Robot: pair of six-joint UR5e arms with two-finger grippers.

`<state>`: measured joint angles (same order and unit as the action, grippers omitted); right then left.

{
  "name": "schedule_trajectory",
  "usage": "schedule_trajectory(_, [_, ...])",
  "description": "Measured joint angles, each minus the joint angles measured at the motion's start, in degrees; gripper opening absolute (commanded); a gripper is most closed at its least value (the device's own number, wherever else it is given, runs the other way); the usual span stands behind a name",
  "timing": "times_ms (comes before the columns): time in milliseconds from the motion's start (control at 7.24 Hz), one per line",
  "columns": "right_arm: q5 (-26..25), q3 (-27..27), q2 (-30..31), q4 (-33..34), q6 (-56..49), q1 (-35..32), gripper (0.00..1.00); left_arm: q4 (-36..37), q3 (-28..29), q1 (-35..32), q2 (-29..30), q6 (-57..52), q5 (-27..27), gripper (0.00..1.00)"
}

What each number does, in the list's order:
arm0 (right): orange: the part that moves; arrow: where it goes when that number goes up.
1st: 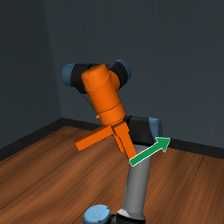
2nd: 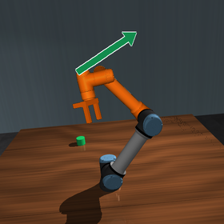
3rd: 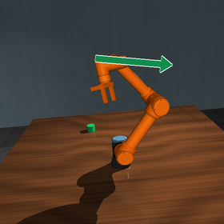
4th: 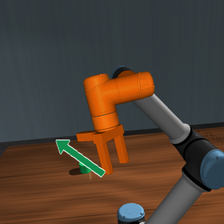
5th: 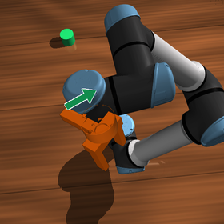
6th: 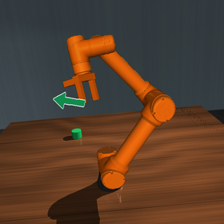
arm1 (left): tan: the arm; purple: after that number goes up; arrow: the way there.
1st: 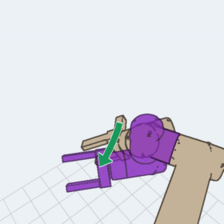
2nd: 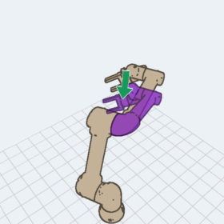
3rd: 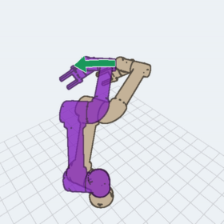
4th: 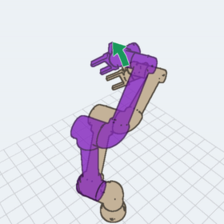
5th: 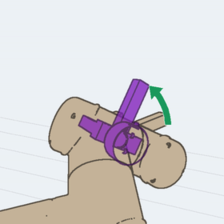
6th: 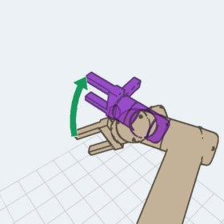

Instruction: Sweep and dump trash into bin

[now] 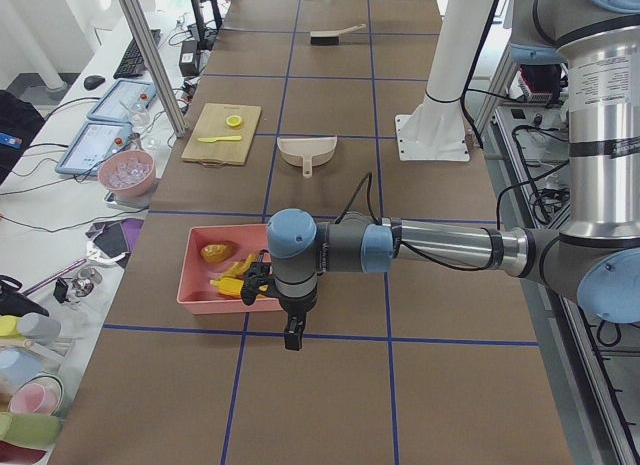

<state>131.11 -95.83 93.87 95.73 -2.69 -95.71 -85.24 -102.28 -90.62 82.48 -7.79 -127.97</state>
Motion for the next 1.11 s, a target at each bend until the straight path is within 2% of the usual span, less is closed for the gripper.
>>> schedule_trajectory(1105, [2.3,0.0,0.4,-1.9,0.4,0.0,1.00,-0.5,-0.3,0.0,-0.1,0.1,-0.1,0.99])
